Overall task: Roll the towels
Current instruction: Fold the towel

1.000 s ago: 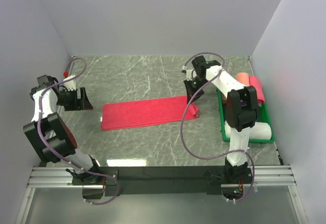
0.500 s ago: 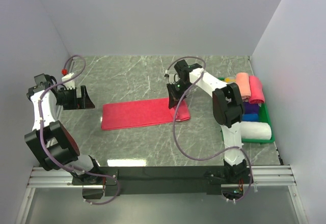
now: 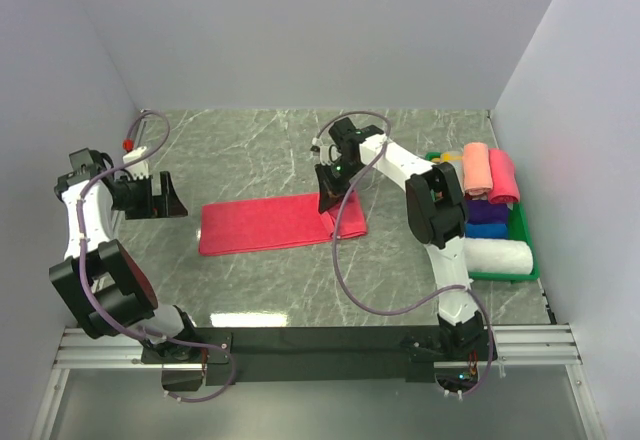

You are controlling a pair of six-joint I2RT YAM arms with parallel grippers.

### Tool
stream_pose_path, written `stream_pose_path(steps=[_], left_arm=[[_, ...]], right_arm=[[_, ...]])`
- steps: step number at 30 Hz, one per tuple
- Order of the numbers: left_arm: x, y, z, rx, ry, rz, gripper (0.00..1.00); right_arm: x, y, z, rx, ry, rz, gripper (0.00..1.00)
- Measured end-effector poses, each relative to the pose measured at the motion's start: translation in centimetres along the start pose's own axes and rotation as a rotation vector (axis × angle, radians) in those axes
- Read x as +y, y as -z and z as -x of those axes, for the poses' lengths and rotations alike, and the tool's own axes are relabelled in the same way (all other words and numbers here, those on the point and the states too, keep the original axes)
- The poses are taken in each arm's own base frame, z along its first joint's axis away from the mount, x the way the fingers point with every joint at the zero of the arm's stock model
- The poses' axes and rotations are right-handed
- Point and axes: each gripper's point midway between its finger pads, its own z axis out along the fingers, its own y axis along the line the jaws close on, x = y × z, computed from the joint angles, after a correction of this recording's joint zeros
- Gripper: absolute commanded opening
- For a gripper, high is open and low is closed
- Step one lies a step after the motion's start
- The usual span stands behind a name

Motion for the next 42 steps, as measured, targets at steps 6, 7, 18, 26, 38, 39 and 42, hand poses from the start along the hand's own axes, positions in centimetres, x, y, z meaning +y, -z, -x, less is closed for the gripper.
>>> stream_pose_path(steps=[6,7,18,26,38,39,42], left_arm=[[0.0,-0.3,-0.5,0.002,0.002,-0.001,1.0],[-0.1,-0.3,-0.6,0.003,0.0,-0.001,0.99],[-2.7,-2.4,-2.1,0.079,-0.101,-0.05,0.72],[-4.6,-7.1,-3.2,0.155,-0.138,-0.012,0.24],[-1.8,-14.1,-5.5,0.333,-0.033,0.103,0.06],[-1.6,-14.3,-5.2,0.332,-0.026,0.111,0.04],[-1.0,-14.8,-3.9,0.322,-0.022,0.135,0.01]], right_arm=[[-0.3,-1.0,0.7,0.006,0.001,0.003,0.17],[-0.4,-1.2,0.7,0.009,-0.004,0.004,0.24],[-0.5,2.2,0.9,-0.021,0.047,0.034,0.36],[-6.6,8.1,1.8,-0.123,0.077,-0.17,0.18],[-9.2,2.1,-2.1,0.059,0.136,-0.263,0.1],[-9.1,1.7,-2.6,0.071,0.137,-0.261,0.1],[-8.7,1.3,-3.1,0.07,0.146,-0.247,0.09]])
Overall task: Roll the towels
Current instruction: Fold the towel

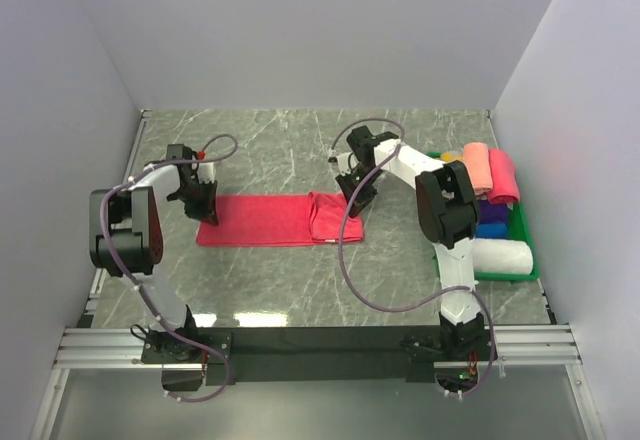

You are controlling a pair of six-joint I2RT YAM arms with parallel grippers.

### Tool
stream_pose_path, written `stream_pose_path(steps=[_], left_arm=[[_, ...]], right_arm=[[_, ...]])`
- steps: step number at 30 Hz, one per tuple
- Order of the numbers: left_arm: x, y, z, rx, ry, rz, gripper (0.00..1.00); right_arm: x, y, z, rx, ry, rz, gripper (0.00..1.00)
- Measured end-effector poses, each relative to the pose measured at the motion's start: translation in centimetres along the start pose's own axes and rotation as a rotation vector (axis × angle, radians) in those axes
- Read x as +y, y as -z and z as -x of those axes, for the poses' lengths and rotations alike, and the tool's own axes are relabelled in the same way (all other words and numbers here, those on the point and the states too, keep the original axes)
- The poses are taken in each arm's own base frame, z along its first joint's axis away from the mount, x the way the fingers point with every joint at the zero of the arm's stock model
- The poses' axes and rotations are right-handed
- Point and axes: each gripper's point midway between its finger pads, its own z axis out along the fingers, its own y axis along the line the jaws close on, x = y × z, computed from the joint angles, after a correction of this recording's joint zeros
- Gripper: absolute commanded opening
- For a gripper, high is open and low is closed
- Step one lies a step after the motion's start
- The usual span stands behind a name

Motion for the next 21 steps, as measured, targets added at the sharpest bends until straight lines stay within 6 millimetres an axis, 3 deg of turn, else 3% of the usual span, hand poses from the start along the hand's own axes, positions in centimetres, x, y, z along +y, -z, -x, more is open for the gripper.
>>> stream_pose_path(steps=[5,9,12,14,17,21], left_arm=[[1.0,-0.8,4.0,-0.022,-0.004,0.015,0.01],[1.5,-2.1,10.0,-0.07,-0.039,0.004,0.06],[1.1,-3.3,15.8,-0.137,-0.097,-0.01,0.19],[0.4,-3.8,18.4,-0.182,-0.133,-0.02,0.25],[-0.9,-3.2,19.3,-0.204,-0.152,-0.038,0.28],[-2.6,-0.9,18.4,-0.225,-0.166,-0.05,0.33]], right_arm=[[2.1,-0.4,-1.8,0.013,-0.008,0.069,0.14],[7.7,-1.4,-4.1,0.084,0.011,0.247,0.23],[12.1,-1.4,-5.1,0.125,0.047,0.377,0.25],[14.0,-0.7,-5.1,0.133,0.06,0.444,0.26],[13.3,1.0,-4.2,0.086,0.03,0.476,0.3],[8.1,4.1,-2.4,-0.04,-0.046,0.389,0.33]])
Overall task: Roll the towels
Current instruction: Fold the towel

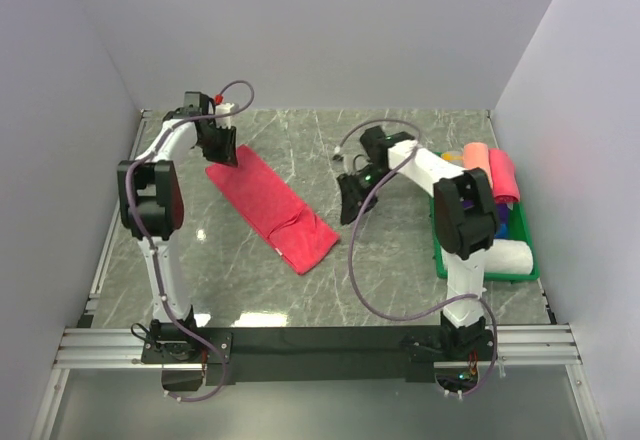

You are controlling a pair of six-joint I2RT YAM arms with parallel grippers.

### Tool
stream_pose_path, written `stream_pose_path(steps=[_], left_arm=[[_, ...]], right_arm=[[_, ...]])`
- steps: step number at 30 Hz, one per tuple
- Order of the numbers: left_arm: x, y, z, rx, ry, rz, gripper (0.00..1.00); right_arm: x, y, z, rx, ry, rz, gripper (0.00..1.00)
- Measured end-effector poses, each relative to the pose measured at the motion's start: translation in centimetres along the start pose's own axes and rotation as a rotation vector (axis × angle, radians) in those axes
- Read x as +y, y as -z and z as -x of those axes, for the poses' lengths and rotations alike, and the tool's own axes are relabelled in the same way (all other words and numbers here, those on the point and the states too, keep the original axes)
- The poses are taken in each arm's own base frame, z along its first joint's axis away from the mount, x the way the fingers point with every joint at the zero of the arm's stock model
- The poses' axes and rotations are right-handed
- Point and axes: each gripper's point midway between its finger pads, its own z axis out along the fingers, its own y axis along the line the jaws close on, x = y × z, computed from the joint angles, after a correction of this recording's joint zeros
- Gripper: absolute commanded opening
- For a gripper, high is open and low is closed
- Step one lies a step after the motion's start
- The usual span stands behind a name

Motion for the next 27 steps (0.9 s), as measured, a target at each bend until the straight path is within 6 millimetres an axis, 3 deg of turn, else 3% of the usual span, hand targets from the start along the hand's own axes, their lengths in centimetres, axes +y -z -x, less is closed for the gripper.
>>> stream_pose_path(steps=[3,6,12,18,23,27], left_arm=[[-1.6,2.0,-1.3,0.007,0.007,-0.007,0.3],[-3.1,2.7,-2.2,0.011,0.004,-0.018,0.28],[-4.4,1.0,-5.4,0.088,0.029,-0.02,0.27],[-4.4,-0.7,-6.6,0.127,0.045,-0.008,0.22],[-4.2,-1.9,-6.8,0.15,0.054,-0.015,0.23],[-4.8,-3.0,-5.5,0.136,0.026,-0.047,0.18]], right_arm=[[-1.8,1.8,0.7,-0.046,-0.015,-0.063,0.34],[-1.9,1.1,0.8,-0.034,-0.003,-0.079,0.35],[-1.7,-1.7,0.2,0.026,0.001,-0.055,0.38],[-2.2,-3.3,-0.3,0.059,-0.019,-0.019,0.33],[-2.0,-5.2,-2.8,0.113,-0.047,0.022,0.31],[0.1,-7.0,-5.9,0.187,-0.089,0.1,0.28]])
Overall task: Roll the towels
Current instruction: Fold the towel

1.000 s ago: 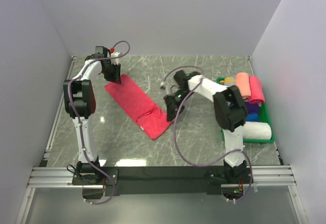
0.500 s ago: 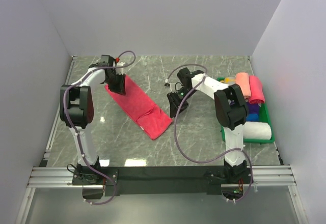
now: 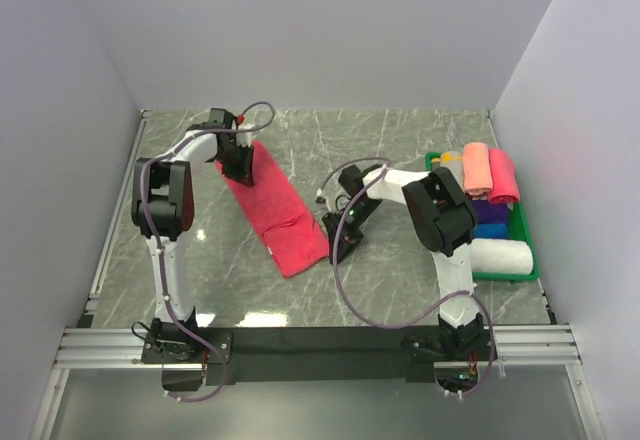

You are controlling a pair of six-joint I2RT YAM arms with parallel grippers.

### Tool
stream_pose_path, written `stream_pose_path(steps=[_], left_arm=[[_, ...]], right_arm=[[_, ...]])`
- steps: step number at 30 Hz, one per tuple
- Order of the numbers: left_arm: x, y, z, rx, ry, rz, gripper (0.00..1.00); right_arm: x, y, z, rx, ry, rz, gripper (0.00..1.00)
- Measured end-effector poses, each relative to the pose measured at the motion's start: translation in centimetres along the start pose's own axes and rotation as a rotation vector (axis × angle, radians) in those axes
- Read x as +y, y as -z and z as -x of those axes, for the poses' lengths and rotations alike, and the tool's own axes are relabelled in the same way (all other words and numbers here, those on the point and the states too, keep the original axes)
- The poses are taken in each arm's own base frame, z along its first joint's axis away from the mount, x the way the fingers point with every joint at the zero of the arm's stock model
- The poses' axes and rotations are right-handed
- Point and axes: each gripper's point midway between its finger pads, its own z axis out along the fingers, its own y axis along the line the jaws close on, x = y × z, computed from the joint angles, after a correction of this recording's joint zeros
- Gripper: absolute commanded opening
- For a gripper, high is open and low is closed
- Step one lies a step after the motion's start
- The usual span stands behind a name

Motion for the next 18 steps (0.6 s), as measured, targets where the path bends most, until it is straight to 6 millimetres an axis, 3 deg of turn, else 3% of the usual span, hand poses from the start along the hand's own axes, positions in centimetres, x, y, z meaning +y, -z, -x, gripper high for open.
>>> stream_pose_path(steps=[6,9,15,18], left_arm=[[-2.9,-2.4,3.4,-0.035,-0.097,-0.049,0.17],[-5.2,-3.5,4.7,-0.054,-0.141,-0.096,0.23],[-8.0,-4.3,6.0,-0.075,-0.188,-0.183,0.46],[-8.4,-3.9,6.1,-0.088,-0.191,-0.202,0.56]], right_arm=[[2.7,-3.1,-2.5,0.069,0.011,0.105,0.28],[3.2,-3.5,-3.3,0.065,0.019,0.125,0.29],[4.1,-1.7,-4.5,-0.015,0.084,0.08,0.35],[5.1,1.2,-3.4,-0.123,0.146,0.037,0.36]])
